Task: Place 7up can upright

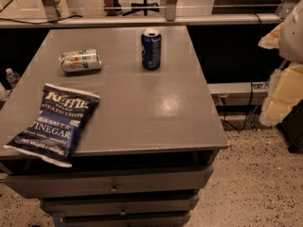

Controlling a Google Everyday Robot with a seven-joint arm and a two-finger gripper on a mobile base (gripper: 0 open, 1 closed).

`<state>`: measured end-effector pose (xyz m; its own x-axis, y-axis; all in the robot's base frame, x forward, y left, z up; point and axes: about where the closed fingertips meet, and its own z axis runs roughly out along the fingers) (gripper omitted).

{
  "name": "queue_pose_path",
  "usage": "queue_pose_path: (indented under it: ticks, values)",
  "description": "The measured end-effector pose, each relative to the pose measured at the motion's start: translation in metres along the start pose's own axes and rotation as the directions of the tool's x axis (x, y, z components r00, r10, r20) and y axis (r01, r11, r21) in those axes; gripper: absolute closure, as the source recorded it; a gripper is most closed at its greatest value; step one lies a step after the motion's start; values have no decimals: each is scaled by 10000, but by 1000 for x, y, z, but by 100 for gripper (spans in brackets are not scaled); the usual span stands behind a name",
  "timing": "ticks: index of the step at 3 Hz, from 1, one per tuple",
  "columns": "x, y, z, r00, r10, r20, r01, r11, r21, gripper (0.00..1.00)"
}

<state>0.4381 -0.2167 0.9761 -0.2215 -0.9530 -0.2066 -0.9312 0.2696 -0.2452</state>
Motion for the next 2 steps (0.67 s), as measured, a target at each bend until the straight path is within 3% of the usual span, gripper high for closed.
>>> queue_pose_path:
  ticks: [1, 2]
  values:
    - [0, 0, 0, 10000, 0, 1, 0, 10000, 2, 0]
    - [-31, -16, -3, 9948, -15, 1019, 5, 9999, 106, 0]
